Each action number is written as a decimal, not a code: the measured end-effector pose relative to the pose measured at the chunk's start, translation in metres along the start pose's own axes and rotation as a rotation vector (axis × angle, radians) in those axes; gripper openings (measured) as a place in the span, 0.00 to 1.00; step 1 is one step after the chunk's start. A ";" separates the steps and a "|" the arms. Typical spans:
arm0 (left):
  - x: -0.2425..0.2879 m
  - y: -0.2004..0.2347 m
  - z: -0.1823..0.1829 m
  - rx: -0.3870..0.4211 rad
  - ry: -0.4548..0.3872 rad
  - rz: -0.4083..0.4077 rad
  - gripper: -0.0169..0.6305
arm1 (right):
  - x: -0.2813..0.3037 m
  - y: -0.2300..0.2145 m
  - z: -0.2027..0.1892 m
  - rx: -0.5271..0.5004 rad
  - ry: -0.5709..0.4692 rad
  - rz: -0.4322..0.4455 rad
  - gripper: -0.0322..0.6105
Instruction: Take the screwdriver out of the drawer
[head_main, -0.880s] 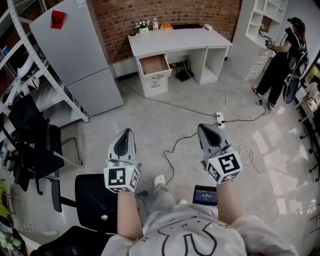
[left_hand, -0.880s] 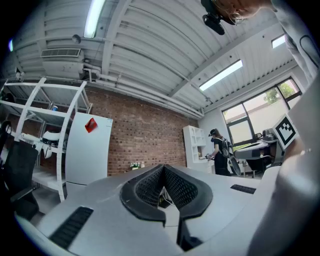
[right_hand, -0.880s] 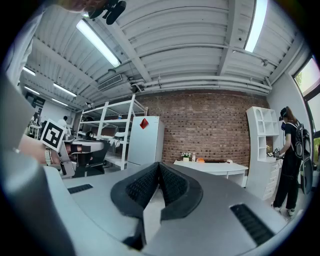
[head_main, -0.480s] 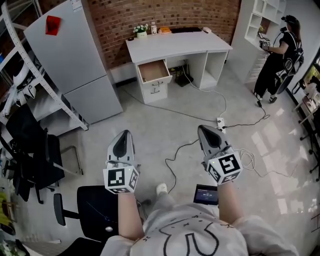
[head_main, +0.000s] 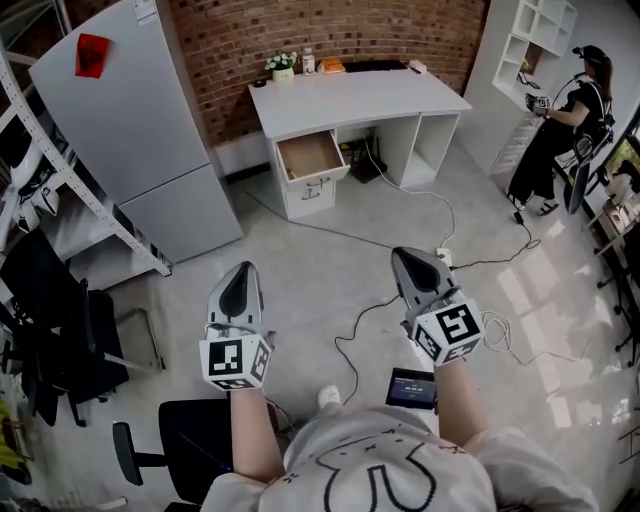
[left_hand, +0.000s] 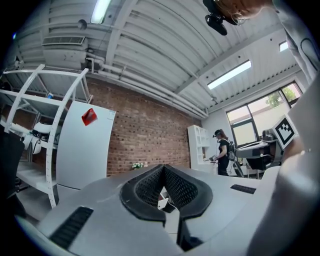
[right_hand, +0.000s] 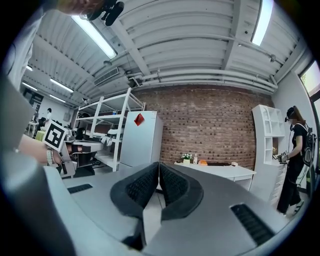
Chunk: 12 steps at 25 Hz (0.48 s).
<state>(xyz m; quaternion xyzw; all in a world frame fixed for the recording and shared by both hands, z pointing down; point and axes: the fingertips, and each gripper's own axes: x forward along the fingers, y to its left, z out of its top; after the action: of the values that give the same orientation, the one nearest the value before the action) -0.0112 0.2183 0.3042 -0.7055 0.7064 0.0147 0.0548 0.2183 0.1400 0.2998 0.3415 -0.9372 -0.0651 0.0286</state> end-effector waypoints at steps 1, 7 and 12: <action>0.006 0.008 -0.003 -0.003 0.003 0.000 0.05 | 0.011 0.001 -0.001 -0.001 0.004 0.000 0.08; 0.044 0.034 -0.011 -0.024 0.002 -0.024 0.05 | 0.053 0.006 -0.008 -0.008 0.022 0.000 0.08; 0.064 0.038 -0.014 -0.021 0.013 -0.053 0.05 | 0.065 -0.004 -0.012 0.005 0.039 -0.022 0.08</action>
<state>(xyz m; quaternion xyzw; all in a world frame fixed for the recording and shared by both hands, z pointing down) -0.0495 0.1538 0.3098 -0.7244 0.6878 0.0163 0.0432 0.1723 0.0935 0.3115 0.3529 -0.9328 -0.0566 0.0456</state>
